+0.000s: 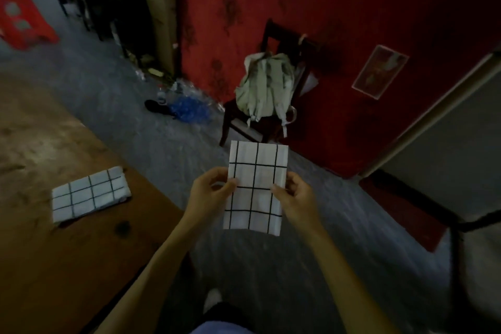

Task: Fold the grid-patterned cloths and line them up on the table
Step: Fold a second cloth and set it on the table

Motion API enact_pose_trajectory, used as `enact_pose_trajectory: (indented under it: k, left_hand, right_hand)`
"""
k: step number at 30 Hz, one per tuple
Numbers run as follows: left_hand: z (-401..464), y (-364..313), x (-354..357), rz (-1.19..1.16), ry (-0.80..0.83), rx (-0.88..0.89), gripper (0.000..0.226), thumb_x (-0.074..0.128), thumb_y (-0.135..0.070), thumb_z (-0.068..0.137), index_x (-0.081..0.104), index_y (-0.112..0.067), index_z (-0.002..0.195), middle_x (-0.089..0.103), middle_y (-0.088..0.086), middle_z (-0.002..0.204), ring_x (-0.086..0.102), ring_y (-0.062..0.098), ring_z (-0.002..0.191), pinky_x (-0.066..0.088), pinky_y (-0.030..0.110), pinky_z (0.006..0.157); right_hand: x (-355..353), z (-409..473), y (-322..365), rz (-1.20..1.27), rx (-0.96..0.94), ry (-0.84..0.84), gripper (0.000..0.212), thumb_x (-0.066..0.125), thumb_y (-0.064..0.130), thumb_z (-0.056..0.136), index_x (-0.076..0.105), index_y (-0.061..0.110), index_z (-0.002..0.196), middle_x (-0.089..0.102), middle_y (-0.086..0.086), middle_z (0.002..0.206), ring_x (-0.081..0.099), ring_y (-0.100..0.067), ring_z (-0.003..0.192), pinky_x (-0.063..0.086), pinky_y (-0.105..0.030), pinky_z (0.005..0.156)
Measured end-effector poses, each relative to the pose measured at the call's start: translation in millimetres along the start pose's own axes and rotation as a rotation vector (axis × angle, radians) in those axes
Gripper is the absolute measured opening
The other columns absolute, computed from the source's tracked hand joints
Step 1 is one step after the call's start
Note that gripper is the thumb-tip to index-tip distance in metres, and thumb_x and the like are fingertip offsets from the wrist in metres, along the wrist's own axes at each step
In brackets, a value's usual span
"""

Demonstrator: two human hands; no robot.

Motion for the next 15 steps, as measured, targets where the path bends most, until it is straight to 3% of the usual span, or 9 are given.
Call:
enact_pose_trajectory:
  k: [5,8,10,13,15]
  left_hand:
    - [80,-12,-30,-0.074,-0.104,-0.003,0.012,0.059,-0.016,0.091,0.062,-0.021,0.101,0.066,-0.001,0.099,0.067,0.007,0.087,0.055,0.023,0.068]
    - [120,-13,-55,-0.08,-0.209,-0.009,0.012,0.059,-0.017,0.09,0.062,-0.022,0.1,0.066,0.0,0.1,0.067,0.013,0.09,0.056,0.028,0.073]
    - [144,-11,-70,-0.061,-0.293,-0.009,0.01,0.059,-0.018,0.09,0.061,-0.025,0.098,0.067,-0.001,0.098,0.066,0.011,0.088,0.055,0.025,0.07]
    - [176,-3,-90,-0.023,-0.449,-0.043,0.011,0.059,-0.015,0.091,0.061,-0.025,0.095,0.066,-0.002,0.095,0.065,0.006,0.083,0.052,0.018,0.063]
    - [196,1,-102,-0.027,-0.563,-0.063,0.01,0.059,-0.012,0.091,0.061,-0.022,0.094,0.065,-0.002,0.094,0.065,0.01,0.083,0.054,0.019,0.063]
  right_hand:
    - [29,109,41,-0.008,-0.071,0.103,0.042,0.068,0.014,0.088,0.055,0.014,0.128,0.068,0.002,0.11,0.067,-0.007,0.097,0.058,-0.026,0.079]
    - [62,163,58,0.016,-0.114,0.197,0.034,0.069,0.012,0.087,0.059,0.02,0.119,0.069,0.005,0.104,0.067,-0.009,0.096,0.057,-0.024,0.076]
    - [86,196,65,0.03,-0.139,0.276,0.03,0.068,0.011,0.087,0.06,0.027,0.112,0.07,0.006,0.101,0.068,-0.008,0.095,0.056,-0.023,0.076]
    - [124,245,72,0.065,-0.142,0.406,0.03,0.067,0.009,0.088,0.06,0.02,0.115,0.071,0.003,0.102,0.069,-0.008,0.093,0.056,-0.023,0.074]
    - [152,279,78,0.093,-0.149,0.51,0.029,0.066,0.005,0.088,0.06,0.018,0.113,0.07,0.005,0.1,0.068,-0.004,0.09,0.054,-0.018,0.069]
Point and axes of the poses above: each hand's wrist, its own z-axis towards the middle knuckle, its own x-axis out of the palm, y = z × x, the point moved 1 cm from there along z, towards the middle knuckle
